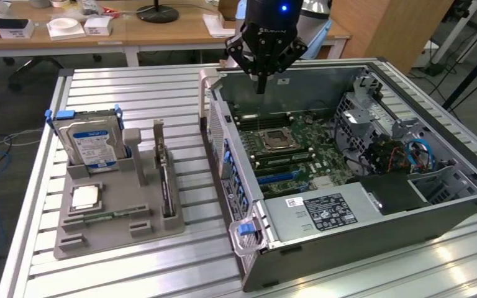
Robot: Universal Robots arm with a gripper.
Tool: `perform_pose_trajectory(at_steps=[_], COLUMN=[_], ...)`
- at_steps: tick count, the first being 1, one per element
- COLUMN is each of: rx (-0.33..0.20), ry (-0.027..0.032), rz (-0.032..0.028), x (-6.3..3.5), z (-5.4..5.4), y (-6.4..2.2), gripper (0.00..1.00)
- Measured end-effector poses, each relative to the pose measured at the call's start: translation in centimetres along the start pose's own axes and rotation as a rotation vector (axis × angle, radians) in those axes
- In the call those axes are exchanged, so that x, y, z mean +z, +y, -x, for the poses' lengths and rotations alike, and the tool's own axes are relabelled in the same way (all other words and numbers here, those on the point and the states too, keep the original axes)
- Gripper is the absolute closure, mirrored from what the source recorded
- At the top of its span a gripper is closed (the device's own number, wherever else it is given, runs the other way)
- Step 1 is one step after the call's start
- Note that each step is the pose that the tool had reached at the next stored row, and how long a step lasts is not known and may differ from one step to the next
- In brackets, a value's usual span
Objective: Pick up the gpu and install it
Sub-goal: 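Reach for the gpu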
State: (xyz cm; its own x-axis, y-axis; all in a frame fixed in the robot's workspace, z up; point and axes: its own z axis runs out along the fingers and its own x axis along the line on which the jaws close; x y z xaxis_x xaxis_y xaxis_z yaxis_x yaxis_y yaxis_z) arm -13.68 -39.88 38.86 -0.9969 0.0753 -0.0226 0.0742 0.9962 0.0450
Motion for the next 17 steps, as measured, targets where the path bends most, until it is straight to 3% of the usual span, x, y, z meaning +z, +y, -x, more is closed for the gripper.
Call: perform_pose_trajectory(at_steps=[17], rx=[0.000], ry=[0.0005], rz=[0.0000], x=[0.12], z=[-0.48], y=[-0.04], gripper=[0.89])
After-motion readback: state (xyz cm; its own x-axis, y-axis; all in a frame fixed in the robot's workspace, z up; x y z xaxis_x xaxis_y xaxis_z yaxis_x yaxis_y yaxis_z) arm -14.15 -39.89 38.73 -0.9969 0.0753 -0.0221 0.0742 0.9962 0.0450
